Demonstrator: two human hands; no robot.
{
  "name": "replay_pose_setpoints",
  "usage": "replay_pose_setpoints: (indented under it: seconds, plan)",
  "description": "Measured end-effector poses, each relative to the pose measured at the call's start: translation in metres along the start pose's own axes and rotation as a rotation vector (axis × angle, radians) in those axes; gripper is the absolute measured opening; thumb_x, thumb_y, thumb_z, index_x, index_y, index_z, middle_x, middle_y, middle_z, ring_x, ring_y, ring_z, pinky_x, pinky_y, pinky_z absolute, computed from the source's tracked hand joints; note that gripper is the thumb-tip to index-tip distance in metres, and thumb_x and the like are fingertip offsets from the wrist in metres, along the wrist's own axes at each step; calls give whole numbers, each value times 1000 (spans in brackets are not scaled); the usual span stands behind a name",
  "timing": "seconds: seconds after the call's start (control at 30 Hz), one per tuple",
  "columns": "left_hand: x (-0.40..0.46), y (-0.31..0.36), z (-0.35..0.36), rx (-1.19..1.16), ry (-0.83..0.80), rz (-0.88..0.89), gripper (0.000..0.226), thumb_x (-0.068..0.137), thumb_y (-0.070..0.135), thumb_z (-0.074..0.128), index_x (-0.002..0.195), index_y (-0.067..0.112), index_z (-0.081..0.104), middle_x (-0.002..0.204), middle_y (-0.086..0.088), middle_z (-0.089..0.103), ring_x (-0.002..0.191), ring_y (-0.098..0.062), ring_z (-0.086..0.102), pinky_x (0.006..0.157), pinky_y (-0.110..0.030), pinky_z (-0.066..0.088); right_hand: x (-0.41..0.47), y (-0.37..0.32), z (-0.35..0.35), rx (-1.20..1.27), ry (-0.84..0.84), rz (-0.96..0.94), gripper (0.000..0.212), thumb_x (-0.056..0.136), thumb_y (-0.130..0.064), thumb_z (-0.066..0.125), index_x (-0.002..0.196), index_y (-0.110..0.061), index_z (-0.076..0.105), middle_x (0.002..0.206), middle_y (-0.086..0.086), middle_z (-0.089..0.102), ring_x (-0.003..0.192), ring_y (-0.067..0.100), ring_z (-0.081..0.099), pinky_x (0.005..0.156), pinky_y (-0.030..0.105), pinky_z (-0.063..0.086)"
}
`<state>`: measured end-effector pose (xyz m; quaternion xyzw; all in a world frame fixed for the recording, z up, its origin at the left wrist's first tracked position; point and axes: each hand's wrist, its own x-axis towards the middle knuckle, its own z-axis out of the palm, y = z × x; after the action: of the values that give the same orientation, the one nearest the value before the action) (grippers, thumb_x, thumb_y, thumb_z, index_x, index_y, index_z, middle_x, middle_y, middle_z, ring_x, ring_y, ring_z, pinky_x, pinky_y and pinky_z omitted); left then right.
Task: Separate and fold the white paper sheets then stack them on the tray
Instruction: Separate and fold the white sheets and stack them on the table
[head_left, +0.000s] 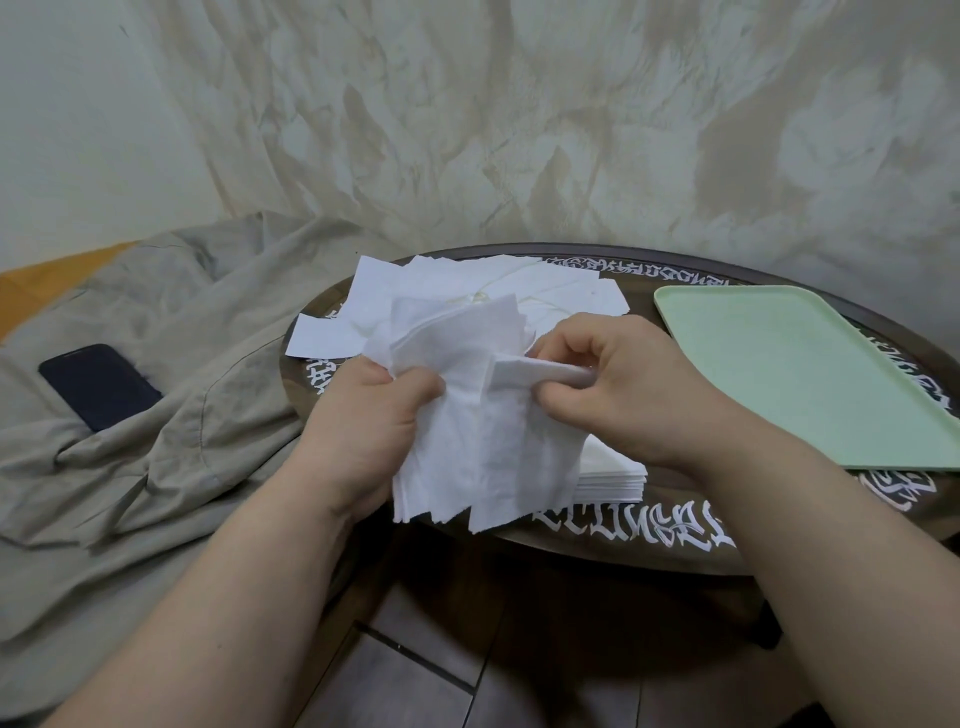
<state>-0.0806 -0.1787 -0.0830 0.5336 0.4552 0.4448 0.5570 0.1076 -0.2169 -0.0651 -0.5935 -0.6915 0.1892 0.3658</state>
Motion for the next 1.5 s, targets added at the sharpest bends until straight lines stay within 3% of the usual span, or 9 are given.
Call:
replay_pose_setpoints:
  seconds: [0.17,0.43,0.63,0.73,1.0,1.13,1.27,1.37,1.5]
  plan:
    - [-3,3,1,-75,2,-11,23,90,-9,46,75,1,61,71,-11,61,60,-18,62,53,-23,51,1,-2,3,20,64,-46,13,76,-6,69,69,-16,64,93,-11,67,89,5,58,75,13,40]
    - [-2,4,2,-44,16,7,24,92,-6,46,76,3,61,74,-11,58,68,-21,57,54,-24,47,-1,-4,3,121,10,-31,10,77,-7,69,70,-14,69,66,-12,63,63,0,52,60,16,39]
    - [-3,1,2,-6,-49,11,18,94,-6,50,100,-7,66,93,-18,71,83,-29,68,75,-38,56,0,-4,4,212,39,23,11,77,-10,73,69,-18,70,81,-6,70,75,10,61,70,24,46]
    - [-5,2,5,-6,-88,3,21,94,-6,52,108,-2,68,101,-16,74,91,-29,72,78,-38,60,0,-6,4,236,18,42,12,78,-9,73,67,-15,70,69,-9,66,66,3,55,63,19,42]
    - [-7,5,3,-103,-99,-74,18,93,2,56,109,3,66,95,-10,76,79,-22,74,65,-31,61,1,-1,-1,449,131,208,12,61,-17,63,54,-16,54,55,-4,43,58,13,39,54,24,28]
    - [-5,5,5,-65,30,-12,15,98,5,53,93,10,66,84,-2,77,75,-19,74,66,-32,61,4,1,-7,214,263,242,23,68,-15,67,54,-14,49,49,-10,40,48,6,34,43,19,27]
    - [2,4,0,-44,191,92,12,91,14,59,88,16,70,96,-6,76,95,-30,72,87,-51,57,8,1,-17,-33,433,299,18,72,-16,65,63,-9,52,57,-2,45,55,14,40,49,27,30]
    - [-1,6,5,16,228,168,18,77,30,57,79,19,71,98,-14,74,100,-37,68,89,-59,54,6,-8,-12,-59,363,237,16,71,-19,65,64,-9,54,56,-4,47,56,11,42,50,26,32]
    - [-4,3,11,114,118,191,33,72,34,59,81,3,64,94,-26,69,94,-46,66,83,-61,54,-3,-25,3,241,-43,136,13,72,-6,66,62,-7,58,65,-2,62,61,7,48,57,25,36]
